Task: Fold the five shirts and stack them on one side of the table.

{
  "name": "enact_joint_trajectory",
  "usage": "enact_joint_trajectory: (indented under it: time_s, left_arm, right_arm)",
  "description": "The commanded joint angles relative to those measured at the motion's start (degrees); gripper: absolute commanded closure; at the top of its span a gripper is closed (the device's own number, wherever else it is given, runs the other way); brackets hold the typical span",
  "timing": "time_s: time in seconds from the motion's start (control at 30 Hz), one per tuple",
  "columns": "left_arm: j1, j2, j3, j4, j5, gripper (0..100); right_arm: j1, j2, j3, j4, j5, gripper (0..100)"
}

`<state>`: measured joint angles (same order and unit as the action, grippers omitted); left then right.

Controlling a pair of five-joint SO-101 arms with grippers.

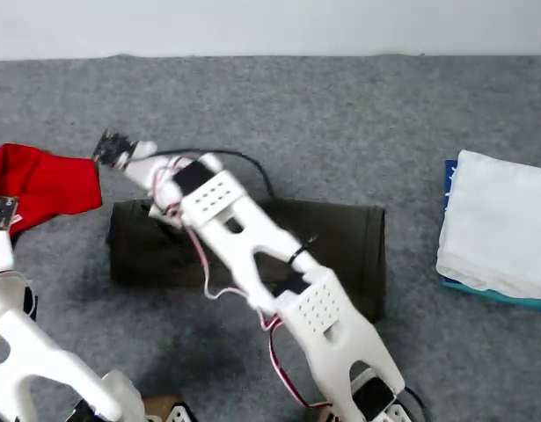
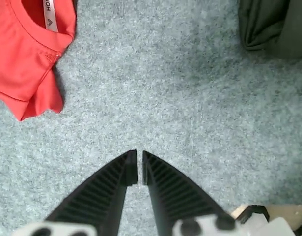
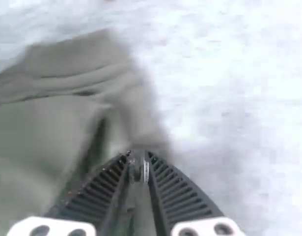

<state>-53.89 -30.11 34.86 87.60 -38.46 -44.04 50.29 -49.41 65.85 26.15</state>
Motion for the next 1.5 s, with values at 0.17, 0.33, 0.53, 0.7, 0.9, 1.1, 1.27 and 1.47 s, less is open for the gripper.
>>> enact_joint_trajectory:
  time_s: [0.17, 0.33, 0.53, 0.7, 0.9, 1.1, 1.27, 1.47]
  left_arm:
    - [0.35, -1.49, -0.22, -0.97, -0.62, 97]
    - [0.44, -1.41, -0.22, -0.97, -0.62, 97]
    - [2.11, -1.41, -0.22, -1.05, -0.53, 97]
    - [4.48, -1.41, -0.22, -0.97, 1.58, 97]
    - [6.15, -1.41, -0.22, -0.97, 3.43, 97]
    - [6.33, -1.41, -0.22, -0.97, 3.43, 97]
    - [6.33, -1.41, -0.22, -0.97, 3.43, 97]
    - [6.24, -1.41, -0.22, -0.97, 3.43, 97]
  right_arm:
    - [-1.63, -4.09, -5.63, 9.89, 0.70, 97.4]
    - [-3.47, -5.58, -10.73, 22.81, 0.62, 97.3]
    - [-6.64, -4.79, -12.40, 31.34, 0.62, 97.3]
    - [-1.98, 0.75, -12.57, 25.63, 1.05, 97.3]
    - [6.90, 6.81, -12.57, 15.43, 1.14, 97.3]
    - [7.25, 3.38, -14.86, 22.64, 0.70, 97.3]
    - [2.59, -0.13, -20.84, 33.63, 0.62, 97.0]
    - [1.45, -0.84, -16.53, 37.14, -3.96, 97.0]
